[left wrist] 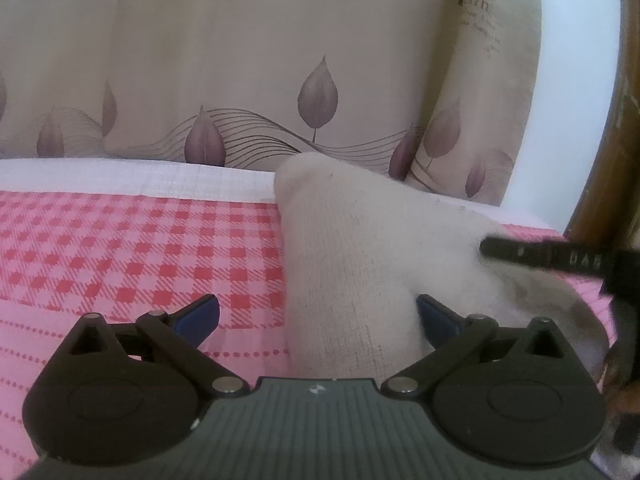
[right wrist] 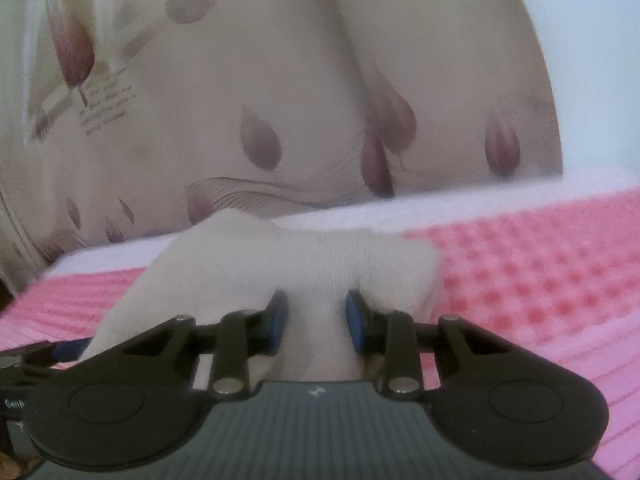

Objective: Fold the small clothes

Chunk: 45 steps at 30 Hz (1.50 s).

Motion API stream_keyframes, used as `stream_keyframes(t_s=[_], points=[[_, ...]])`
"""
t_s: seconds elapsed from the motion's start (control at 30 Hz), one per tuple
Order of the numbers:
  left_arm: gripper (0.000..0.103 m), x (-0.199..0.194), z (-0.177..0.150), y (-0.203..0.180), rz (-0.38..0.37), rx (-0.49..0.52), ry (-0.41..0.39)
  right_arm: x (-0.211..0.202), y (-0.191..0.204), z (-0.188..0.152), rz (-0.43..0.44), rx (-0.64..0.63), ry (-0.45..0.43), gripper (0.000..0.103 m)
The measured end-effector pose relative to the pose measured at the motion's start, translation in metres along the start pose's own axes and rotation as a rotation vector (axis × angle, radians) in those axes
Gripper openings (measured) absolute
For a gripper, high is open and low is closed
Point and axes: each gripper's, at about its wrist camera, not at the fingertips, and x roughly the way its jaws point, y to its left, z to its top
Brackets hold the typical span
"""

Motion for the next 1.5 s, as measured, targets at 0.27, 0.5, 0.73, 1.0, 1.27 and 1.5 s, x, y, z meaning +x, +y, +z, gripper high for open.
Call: stream_keyframes(t_s=[0.27, 0.5, 0.73, 1.0, 1.27, 1.5], points=[[0.103, 0.001, 0.000, 0.000, -0.001, 0.002, 0.001, 0.042, 0.021, 0.030, -0.084, -0.183, 0.113, 0.031], [0.103, 0.002, 0.000, 0.001, -0.008, 0.003, 0.010, 0.040, -0.033, 0.025, 0.007, 0.038, 0.098, 0.038], [0.103, 0.001, -0.001, 0.001, -0.003, -0.003, 0.007, -0.029, -0.010, 0.016, 0.058, -0.022, 0.021, 0.042], [0.103, 0.000, -0.001, 0.000, 0.004, 0.004, 0.005, -0.052, -0.026, -0.041, -0.061, -0.043, 0.136, 0.052], [0.103, -0.001, 0.000, 0.001, 0.004, -0.006, 0.005, -0.047, -0.043, -0.044, -0.015, 0.065, 0.148, 0.073], [0.103, 0.000, 0.000, 0.001, 0.001, -0.021, 0.009, -0.047, -0.041, -0.047, 0.014, 0.072, 0.141, 0.084]])
